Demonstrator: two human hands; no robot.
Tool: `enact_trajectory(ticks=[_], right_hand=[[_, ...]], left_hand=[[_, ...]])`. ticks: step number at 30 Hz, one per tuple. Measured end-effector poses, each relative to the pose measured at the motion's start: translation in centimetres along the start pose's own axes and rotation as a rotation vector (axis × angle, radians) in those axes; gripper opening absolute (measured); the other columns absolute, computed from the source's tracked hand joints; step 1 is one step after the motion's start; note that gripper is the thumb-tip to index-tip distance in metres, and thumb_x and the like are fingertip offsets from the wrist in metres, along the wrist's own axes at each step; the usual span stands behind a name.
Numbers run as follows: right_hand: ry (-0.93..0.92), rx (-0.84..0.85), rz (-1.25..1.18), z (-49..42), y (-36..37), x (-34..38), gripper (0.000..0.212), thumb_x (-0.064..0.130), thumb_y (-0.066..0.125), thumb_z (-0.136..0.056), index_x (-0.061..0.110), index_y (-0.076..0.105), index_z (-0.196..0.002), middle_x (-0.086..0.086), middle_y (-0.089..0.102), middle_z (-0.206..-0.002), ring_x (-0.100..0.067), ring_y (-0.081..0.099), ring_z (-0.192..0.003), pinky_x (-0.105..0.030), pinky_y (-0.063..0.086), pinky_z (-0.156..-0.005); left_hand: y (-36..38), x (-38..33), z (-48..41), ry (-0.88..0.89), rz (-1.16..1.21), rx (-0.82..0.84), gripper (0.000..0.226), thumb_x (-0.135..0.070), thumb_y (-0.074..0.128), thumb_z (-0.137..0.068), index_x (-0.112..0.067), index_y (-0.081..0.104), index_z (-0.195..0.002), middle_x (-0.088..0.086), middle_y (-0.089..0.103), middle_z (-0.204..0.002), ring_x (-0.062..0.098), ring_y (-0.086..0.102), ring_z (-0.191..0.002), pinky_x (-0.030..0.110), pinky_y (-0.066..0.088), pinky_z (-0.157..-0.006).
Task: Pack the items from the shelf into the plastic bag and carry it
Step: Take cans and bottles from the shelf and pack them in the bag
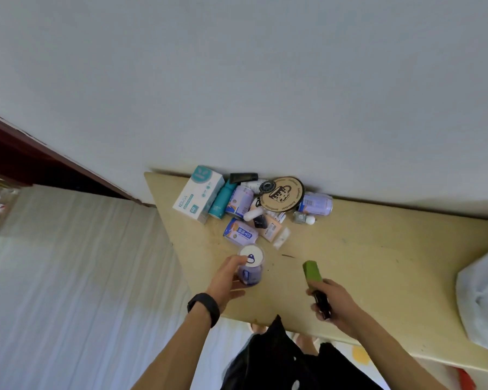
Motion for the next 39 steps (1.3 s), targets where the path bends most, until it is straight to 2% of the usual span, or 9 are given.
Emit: enact_trajectory(ticks=[3, 6, 10, 15, 19, 26, 32, 35, 39], right_hand=[[-0.009, 0.024, -0.239, 2.6, -2.8, 0.0, 0.034, 0.028, 0.062, -0.095, 0.008, 0.057, -0.122, -0.013, 0.063, -0.095, -0.012, 0.031, -0.045, -0.023, 0.024, -0.043], [-0.06, 0.036, -0.325, 5.3, -5.5, 0.6, 0.038, 0.038, 0.066, -0.09, 0.014, 0.063, -0.12, -0.008, 0.062, -0.083, -0.009, 0.019, -0.045, -0.021, 0.017, -0.041], [-0.219, 0.058, -0.443, 8.6, -9.0, 1.7, 0.05, 0.037, 0.071, -0.082, 0.015, 0.062, -0.126, -0.006, 0.053, -0.072, -0.009, 0.019, -0.048, -0.019, 0.021, -0.04], [-0.374, 0.009, -0.58, 12.8, -14.2, 2.2, 0.049, 0.04, 0.067, -0.085, 0.016, 0.063, -0.128, -0.006, 0.048, -0.072, -0.011, 0.023, -0.051, -0.021, 0.026, -0.044], [-0.476, -0.048, -0.694, 16.4, -19.0, 2.1, 0.043, 0.04, 0.067, -0.083, 0.014, 0.065, -0.117, -0.006, 0.047, -0.07, -0.01, 0.021, -0.051, -0.019, 0.023, -0.044], [-0.585, -0.188, -0.883, 20.5, -26.4, -0.4, 0.036, 0.041, 0.077, -0.08, 0.021, 0.072, -0.109, -0.01, 0.045, -0.073, -0.015, 0.017, -0.06, -0.024, 0.018, -0.051], [-0.623, -0.268, -1.096, 21.5, -31.5, -3.8, 0.048, 0.034, 0.081, -0.074, 0.021, 0.069, -0.118, -0.009, 0.046, -0.068, -0.015, 0.013, -0.058, -0.022, 0.017, -0.046], [-0.624, -0.34, -1.158, 21.5, -33.9, -5.6, 0.046, 0.034, 0.069, -0.08, 0.023, 0.067, -0.124, -0.008, 0.046, -0.067, -0.015, 0.014, -0.057, -0.024, 0.015, -0.048], [-0.626, -0.399, -1.204, 21.5, -36.2, -7.1, 0.043, 0.034, 0.068, -0.08, 0.028, 0.069, -0.122, -0.008, 0.045, -0.068, -0.016, 0.013, -0.059, -0.023, 0.015, -0.048]], left_hand=[[2.0, -0.8, 1.5, -0.064, 0.259, 0.076, 0.044, -0.048, 0.052, -0.088, -0.013, 0.063, -0.112, 0.014, 0.062, -0.09, 0.026, 0.054, -0.069, 0.029, 0.044, -0.055], [4.7, -1.8, 2.1, -0.078, 0.353, 0.208, 0.063, -0.063, 0.046, -0.085, -0.011, 0.065, -0.114, 0.015, 0.065, -0.092, 0.027, 0.058, -0.066, 0.027, 0.046, -0.051], [10.6, -4.2, 3.3, -0.049, 0.351, 0.324, 0.072, -0.073, 0.052, -0.078, -0.009, 0.068, -0.107, 0.016, 0.067, -0.093, 0.032, 0.064, -0.084, 0.042, 0.053, -0.08], [19.5, -6.2, 5.3, -0.042, 0.141, 0.465, 0.088, -0.081, 0.05, -0.068, -0.007, 0.067, -0.113, 0.015, 0.071, -0.104, 0.032, 0.066, -0.097, 0.048, 0.05, -0.092], [26.5, -6.8, 7.5, -0.012, -0.153, 0.591, 0.09, -0.073, 0.064, -0.061, -0.011, 0.059, -0.126, 0.021, 0.066, -0.122, 0.037, 0.065, -0.106, 0.049, 0.054, -0.083], [39.9, -7.0, 11.6, 0.352, -0.703, 0.667, 0.07, -0.07, 0.073, -0.066, -0.016, 0.066, -0.109, 0.011, 0.075, -0.1, 0.027, 0.071, -0.097, 0.046, 0.054, -0.091], [50.7, -7.9, 14.7, 0.572, -0.759, 0.669, 0.016, -0.034, 0.078, -0.08, -0.021, 0.073, -0.088, -0.005, 0.076, -0.08, 0.007, 0.072, -0.072, 0.023, 0.054, -0.062], [55.8, -7.8, 15.0, 0.661, -0.816, 0.686, 0.027, -0.024, 0.082, -0.075, -0.018, 0.071, -0.099, -0.006, 0.077, -0.083, 0.008, 0.073, -0.075, 0.019, 0.054, -0.058], [61.2, -6.1, 14.1, 0.814, -1.038, 0.65, 0.024, -0.027, 0.086, -0.072, -0.025, 0.067, -0.086, -0.014, 0.071, -0.074, -0.01, 0.063, -0.062, 0.008, 0.046, -0.053]])
Point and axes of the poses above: each hand's wrist, its own z-axis away from the middle knuckle, its own y-axis out of the palm, x = y × z, the point moved 3 cm from there along -z, towards the middle knuckle
